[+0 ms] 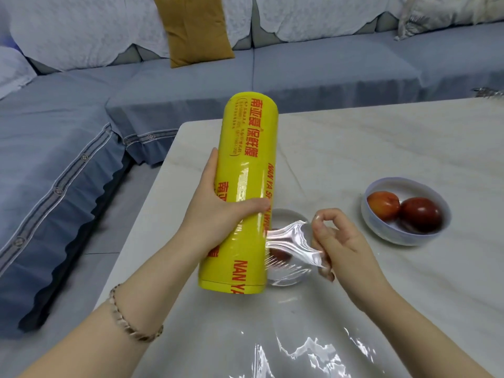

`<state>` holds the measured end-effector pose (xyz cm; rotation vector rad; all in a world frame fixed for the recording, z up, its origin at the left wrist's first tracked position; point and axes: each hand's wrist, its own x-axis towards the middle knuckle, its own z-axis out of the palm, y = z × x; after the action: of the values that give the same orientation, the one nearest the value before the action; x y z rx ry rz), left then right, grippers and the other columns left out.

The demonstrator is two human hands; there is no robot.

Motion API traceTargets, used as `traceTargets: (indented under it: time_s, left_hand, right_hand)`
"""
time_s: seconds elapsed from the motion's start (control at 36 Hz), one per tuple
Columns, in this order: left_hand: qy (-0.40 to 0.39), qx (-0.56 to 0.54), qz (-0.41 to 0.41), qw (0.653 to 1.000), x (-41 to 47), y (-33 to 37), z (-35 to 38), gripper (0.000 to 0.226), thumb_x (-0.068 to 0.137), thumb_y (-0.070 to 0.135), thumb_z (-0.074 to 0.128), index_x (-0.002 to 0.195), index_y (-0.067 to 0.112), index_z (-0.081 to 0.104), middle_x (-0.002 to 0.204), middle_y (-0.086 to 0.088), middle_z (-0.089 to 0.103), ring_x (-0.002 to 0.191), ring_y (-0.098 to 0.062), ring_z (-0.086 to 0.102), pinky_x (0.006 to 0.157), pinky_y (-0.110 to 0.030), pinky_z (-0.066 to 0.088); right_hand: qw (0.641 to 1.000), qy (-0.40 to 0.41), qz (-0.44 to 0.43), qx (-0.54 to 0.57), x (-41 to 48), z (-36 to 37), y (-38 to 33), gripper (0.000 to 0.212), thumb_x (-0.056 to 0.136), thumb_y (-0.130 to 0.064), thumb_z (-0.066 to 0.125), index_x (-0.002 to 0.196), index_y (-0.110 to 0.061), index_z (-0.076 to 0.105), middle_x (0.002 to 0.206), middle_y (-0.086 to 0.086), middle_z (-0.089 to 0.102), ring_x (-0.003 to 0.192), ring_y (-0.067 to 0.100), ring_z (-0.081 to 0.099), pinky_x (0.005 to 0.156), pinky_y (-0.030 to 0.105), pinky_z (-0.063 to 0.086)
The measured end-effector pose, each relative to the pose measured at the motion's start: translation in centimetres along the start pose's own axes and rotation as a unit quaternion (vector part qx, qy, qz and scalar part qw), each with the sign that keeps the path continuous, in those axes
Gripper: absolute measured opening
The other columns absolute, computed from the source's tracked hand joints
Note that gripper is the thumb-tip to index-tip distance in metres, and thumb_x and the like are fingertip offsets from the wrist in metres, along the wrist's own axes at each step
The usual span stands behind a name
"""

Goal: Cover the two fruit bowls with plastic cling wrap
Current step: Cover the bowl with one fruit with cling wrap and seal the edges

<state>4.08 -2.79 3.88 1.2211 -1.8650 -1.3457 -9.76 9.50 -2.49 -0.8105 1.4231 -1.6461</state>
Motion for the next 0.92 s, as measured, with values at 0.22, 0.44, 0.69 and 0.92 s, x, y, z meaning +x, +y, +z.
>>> traceTargets:
  time_s: [0.22, 0.44, 0.69, 0.92]
  left_hand:
    - [-0.015, 0.235, 0.055, 0.97, -1.6, 1.7, -0.3, 0.118, 0.06, 0.051, 0.08, 0.137, 0.059, -0.009, 0.115, 0.019, 0.037, 0.101, -0.012, 0.048, 0.081, -0.032, 0.044]
    - [-0.048, 0.231, 0.08, 0.969, -2.1, 3.1, -0.2, 0.119, 0.056, 0.05, 0.081, 0.138, 0.059, -0.005, 0.119, 0.024, 0.037, 0.103, -0.008, 0.051, 0.083, -0.031, 0.047]
    - [-0.041, 0.226, 0.035, 0.973, -2.4, 2.4, 0.5, 0.121, 0.058, 0.052, 0.08, 0.141, 0.051, -0.008, 0.121, 0.019, 0.035, 0.098, -0.008, 0.046, 0.078, -0.026, 0.041]
    - [-0.091, 0.11, -0.001, 0.99, -2.0, 0.9, 2.5, 0.098, 0.053, 0.077, 0.06, 0.139, 0.041, 0.03, 0.129, 0.002, 0.049, 0.104, -0.017, 0.06, 0.091, -0.041, 0.052]
  right_hand:
    - [0.982, -0.06, 0.079, 0.159, 0.5, 0.9, 1.4, 0.021, 0.07, -0.015, 0.052, 0.057, -0.013, 0.069, 0.078, 0.008, 0.071, 0.076, 0.017, 0.066, 0.069, 0.018, 0.051]
    - [0.932, -0.092, 0.19, 0.296, 1.6, 3.3, 0.0, 0.033, 0.081, -0.043, 0.05, 0.094, -0.016, 0.064, 0.064, 0.008, 0.06, 0.059, 0.014, 0.061, 0.079, 0.036, 0.05]
    - [0.957, 0.092, 0.073, 0.264, 1.1, 3.3, -0.7, 0.027, 0.095, -0.022, 0.045, 0.069, -0.014, 0.046, 0.052, 0.001, 0.038, 0.045, 0.009, 0.037, 0.046, 0.022, 0.035]
    - [0.988, 0.119, 0.045, 0.093, 1.0, 1.9, -1.1, 0.023, 0.097, -0.025, 0.041, 0.077, -0.015, 0.047, 0.053, 0.001, 0.042, 0.033, 0.001, 0.034, 0.035, 0.013, 0.03]
